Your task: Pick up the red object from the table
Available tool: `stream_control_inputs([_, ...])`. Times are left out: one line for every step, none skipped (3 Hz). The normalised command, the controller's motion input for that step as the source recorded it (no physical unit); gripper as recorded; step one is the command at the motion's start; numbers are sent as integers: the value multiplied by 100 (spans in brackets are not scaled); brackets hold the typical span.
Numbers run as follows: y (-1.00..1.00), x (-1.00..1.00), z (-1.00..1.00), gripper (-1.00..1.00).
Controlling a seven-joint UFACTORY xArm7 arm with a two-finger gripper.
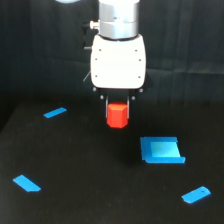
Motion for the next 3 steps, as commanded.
stream_control_inputs([1, 8, 9, -93])
stream_control_inputs([2, 12, 6, -92])
stream_control_inputs([-3, 1, 2, -96])
